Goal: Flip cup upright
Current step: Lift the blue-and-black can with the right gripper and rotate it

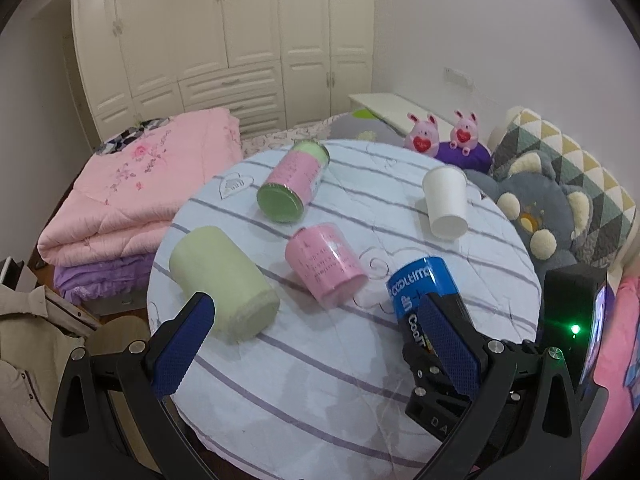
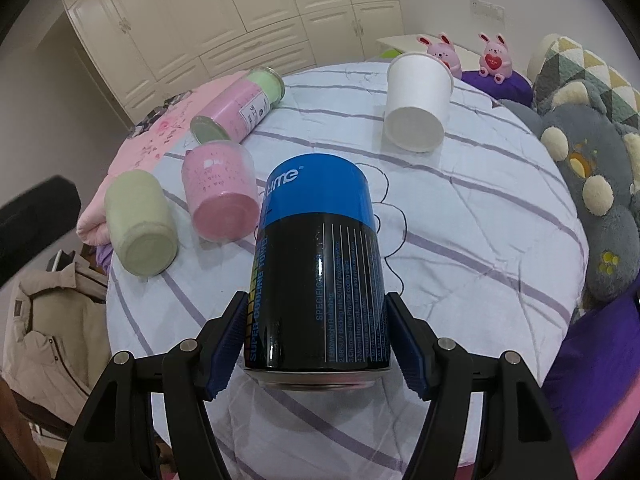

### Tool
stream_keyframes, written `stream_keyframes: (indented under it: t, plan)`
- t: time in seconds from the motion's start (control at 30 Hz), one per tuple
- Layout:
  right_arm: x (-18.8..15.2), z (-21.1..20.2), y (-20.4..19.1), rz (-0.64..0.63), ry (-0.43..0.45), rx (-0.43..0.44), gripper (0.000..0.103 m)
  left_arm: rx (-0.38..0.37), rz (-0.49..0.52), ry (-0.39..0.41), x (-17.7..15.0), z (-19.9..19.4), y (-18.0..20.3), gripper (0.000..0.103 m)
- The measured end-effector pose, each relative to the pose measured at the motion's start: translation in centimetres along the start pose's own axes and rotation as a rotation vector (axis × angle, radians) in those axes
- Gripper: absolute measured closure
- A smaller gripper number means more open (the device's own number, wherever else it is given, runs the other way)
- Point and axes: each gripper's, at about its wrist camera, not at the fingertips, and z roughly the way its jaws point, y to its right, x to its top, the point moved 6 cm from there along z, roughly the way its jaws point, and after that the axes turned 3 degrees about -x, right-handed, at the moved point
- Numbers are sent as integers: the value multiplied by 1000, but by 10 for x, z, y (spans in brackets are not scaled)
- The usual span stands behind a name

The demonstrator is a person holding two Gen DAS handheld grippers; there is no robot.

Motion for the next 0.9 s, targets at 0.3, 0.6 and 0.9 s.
stream_keyframes:
  t: [0.3,0.6,0.9]
  plan:
    - [0,-14,6,6,23,-14,19,-12,-6,-28,-6,2,10,0]
    - [5,-39,24,-44,50,-53,19,-74,-13,-78,-3,11,42,0]
    - [9,-48,60,-50,67,-121,19,-166,-90,-179,-6,36,78,0]
